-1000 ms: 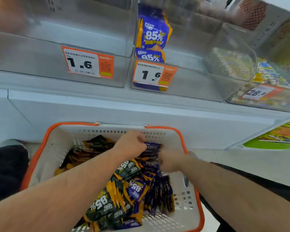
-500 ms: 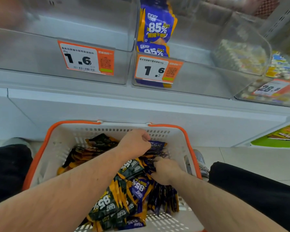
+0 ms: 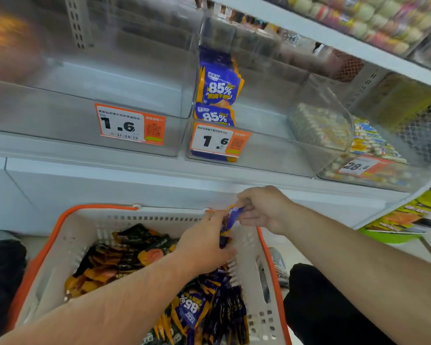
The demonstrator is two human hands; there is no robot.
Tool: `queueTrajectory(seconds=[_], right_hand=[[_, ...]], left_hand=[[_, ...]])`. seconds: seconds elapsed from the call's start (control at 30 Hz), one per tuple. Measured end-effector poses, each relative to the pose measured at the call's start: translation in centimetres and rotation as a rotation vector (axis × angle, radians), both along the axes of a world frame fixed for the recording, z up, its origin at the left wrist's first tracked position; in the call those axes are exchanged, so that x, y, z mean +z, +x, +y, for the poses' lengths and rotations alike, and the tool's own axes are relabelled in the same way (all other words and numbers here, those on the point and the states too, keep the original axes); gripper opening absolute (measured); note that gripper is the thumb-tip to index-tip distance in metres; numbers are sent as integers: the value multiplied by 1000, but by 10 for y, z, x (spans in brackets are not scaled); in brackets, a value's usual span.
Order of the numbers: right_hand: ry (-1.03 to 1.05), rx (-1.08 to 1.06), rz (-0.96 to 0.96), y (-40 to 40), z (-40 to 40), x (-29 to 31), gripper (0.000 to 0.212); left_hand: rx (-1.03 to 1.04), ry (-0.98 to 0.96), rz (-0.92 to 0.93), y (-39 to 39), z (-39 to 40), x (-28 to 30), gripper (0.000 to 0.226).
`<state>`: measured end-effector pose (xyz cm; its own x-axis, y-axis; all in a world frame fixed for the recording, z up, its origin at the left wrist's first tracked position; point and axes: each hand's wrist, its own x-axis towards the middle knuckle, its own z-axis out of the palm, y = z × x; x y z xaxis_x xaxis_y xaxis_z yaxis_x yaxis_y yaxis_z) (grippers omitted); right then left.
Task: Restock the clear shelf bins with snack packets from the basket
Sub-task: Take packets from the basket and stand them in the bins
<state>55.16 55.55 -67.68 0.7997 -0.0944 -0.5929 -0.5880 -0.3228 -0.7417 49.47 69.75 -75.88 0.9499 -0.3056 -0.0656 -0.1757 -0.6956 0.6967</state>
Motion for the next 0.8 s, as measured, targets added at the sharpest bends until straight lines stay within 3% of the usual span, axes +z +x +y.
queueTrajectory(seconds=[0.07,0.13,0.23,0.3,0.43,0.63,0.8], right_hand=[[105,27,1,-2,0,17,20],[197,-24,-71,-2,-1,29,20],[196,-212,-263,1,-4,38,11],[121,-171,-336,-3,-4,41,6],[52,82,-323,-21,5,49,6],[104,73,-470,-9,13,73,13],[202,-119,-575,40,18,117,22]], left_hand=[[198,-150,-91,9,5,8,40],[359,-315,-27,21,15,19,30],[377,-665,137,30,24,37,25],[333,-842,190,30,25,50,30],[250,-937,198,29,23,68,29],[355,-1036,147,35,25,97,8],[455,-1038,97,44,32,114,9]])
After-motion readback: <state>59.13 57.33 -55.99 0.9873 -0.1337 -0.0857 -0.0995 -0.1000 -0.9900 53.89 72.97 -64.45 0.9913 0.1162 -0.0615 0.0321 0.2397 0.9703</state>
